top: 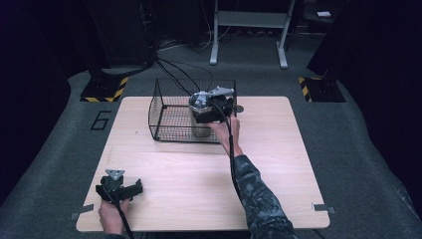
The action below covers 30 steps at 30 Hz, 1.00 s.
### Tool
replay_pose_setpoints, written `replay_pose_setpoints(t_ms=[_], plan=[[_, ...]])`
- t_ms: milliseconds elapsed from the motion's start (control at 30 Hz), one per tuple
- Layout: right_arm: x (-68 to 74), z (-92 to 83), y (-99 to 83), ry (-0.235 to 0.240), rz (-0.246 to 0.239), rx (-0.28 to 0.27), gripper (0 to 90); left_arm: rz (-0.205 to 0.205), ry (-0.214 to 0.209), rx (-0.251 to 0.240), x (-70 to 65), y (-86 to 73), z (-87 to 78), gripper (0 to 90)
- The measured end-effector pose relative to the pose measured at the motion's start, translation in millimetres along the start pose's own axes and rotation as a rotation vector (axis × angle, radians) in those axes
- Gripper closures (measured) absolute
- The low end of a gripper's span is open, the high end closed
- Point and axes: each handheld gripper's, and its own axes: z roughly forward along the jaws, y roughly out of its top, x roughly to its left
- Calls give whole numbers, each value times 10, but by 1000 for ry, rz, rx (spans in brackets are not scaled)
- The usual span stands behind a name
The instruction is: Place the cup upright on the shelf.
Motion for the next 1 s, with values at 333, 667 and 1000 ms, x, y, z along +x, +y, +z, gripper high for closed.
replay_pose_setpoints(t_ms=[333, 667, 1000], plan=[[54, -450, -99, 7, -28, -36, 0, -4, 3, -10, -4, 1, 7, 13], [99, -1002, -411, 10, -65, -71, 0, 2, 3, -6, -2, 3, 4, 13], [20, -1394, -933, -36, -76, -56, 0, 18, 4, 3, 6, 4, -4, 13]])
